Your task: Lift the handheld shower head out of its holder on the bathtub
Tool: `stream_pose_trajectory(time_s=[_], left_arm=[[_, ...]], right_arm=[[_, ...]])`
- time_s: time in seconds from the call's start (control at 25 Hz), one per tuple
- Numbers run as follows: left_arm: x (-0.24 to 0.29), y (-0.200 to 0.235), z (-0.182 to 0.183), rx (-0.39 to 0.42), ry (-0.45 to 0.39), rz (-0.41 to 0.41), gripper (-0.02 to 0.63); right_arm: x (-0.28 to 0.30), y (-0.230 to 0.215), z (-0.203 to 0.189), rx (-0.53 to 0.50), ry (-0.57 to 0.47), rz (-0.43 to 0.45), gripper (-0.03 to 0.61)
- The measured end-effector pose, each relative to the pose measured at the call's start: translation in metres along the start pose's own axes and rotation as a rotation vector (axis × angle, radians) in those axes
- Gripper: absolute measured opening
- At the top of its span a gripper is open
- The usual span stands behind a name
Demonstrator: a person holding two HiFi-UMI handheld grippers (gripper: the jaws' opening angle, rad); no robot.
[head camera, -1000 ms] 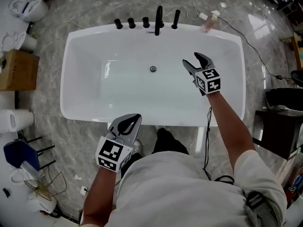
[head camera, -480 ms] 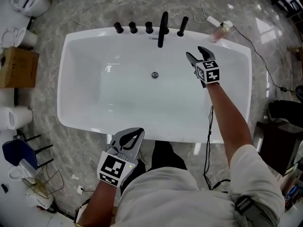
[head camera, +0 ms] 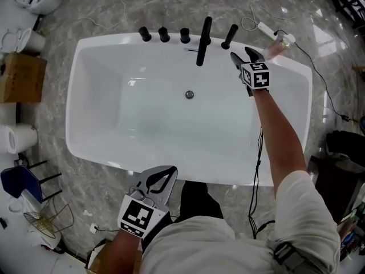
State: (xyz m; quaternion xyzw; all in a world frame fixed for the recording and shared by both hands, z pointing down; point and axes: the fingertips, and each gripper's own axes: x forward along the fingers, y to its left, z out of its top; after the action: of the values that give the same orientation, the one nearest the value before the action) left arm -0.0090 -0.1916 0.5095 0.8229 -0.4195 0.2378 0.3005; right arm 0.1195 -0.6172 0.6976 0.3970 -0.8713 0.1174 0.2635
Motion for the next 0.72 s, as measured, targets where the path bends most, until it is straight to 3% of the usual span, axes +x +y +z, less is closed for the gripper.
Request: stream_pose_trajectory(time_s=[0.52,0.72], left_arm=[[0.017,0.022,-0.025,-0.030,0.009,-0.004,0.006],[0.025,0.033,-0.031,-0.035,0.007,-0.003,0.006]], right_arm=[[0.082,-0.025,-0.020,-0.002,0.048,-0.023,0.265],[0.105,-0.034,-0.023,0.051,0.040,-0.047,0.252]])
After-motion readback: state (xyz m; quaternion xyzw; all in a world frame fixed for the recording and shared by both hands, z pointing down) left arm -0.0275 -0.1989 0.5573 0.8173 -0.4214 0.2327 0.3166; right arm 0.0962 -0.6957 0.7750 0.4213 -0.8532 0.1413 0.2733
